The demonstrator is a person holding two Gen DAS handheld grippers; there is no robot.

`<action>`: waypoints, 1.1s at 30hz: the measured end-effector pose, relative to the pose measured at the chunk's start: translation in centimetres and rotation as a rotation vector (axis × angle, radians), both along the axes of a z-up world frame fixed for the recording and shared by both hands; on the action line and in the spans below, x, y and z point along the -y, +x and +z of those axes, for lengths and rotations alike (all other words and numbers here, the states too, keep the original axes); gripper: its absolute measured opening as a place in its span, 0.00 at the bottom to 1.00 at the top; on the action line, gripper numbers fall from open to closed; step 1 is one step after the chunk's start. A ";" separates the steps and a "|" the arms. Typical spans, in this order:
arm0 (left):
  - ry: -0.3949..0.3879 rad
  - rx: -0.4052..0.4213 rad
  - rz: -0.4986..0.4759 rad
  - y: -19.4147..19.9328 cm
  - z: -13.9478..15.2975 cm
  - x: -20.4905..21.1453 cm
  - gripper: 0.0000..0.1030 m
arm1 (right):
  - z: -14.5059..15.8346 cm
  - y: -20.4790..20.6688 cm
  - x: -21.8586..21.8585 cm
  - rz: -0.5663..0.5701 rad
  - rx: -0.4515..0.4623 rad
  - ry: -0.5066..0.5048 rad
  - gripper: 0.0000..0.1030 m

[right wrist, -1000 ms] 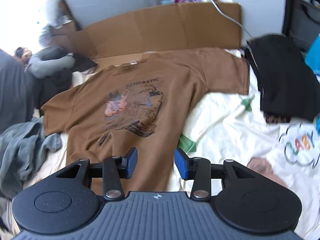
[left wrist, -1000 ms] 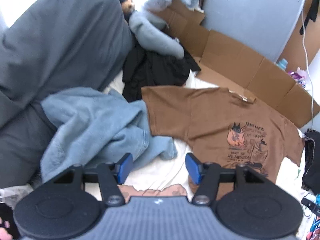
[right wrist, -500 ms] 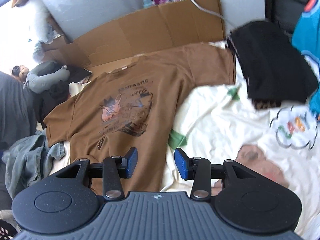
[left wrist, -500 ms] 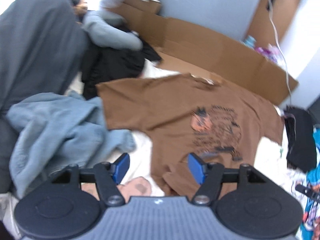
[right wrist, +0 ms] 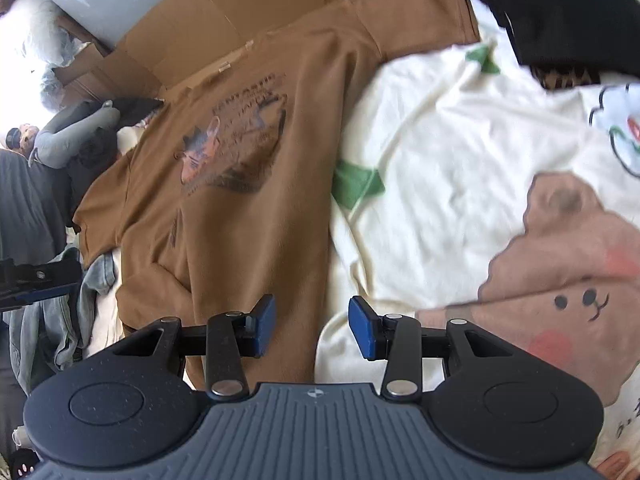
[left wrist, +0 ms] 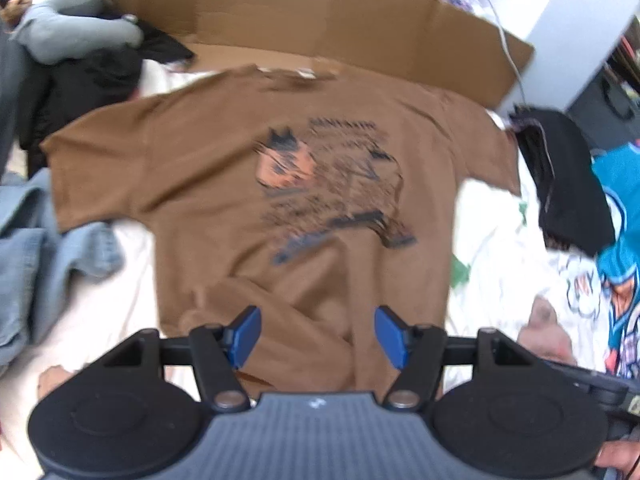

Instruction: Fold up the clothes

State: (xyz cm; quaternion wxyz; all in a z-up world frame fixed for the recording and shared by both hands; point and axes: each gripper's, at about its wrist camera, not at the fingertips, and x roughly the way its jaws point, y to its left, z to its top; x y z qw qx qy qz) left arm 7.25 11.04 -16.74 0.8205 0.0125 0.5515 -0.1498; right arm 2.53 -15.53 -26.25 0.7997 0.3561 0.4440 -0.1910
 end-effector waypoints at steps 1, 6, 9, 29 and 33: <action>0.004 -0.006 -0.013 -0.2 -0.5 0.5 0.64 | -0.3 -0.1 0.0 -0.006 -0.001 0.003 0.46; 0.026 -0.043 -0.046 -1.0 -2.7 2.8 0.64 | -1.1 -1.0 1.0 -0.020 -0.007 0.012 0.46; 0.038 -0.085 -0.061 -1.7 -4.3 4.4 0.64 | -1.6 -1.9 1.9 -0.024 -0.010 0.015 0.46; 0.115 -0.214 -0.151 -3.5 -12.1 10.5 0.55 | -3.8 -4.3 3.1 -0.091 -0.011 0.118 0.46; 0.110 -0.211 -0.150 -3.7 -12.7 10.3 0.63 | -4.0 -4.7 3.1 -0.103 -0.035 0.120 0.46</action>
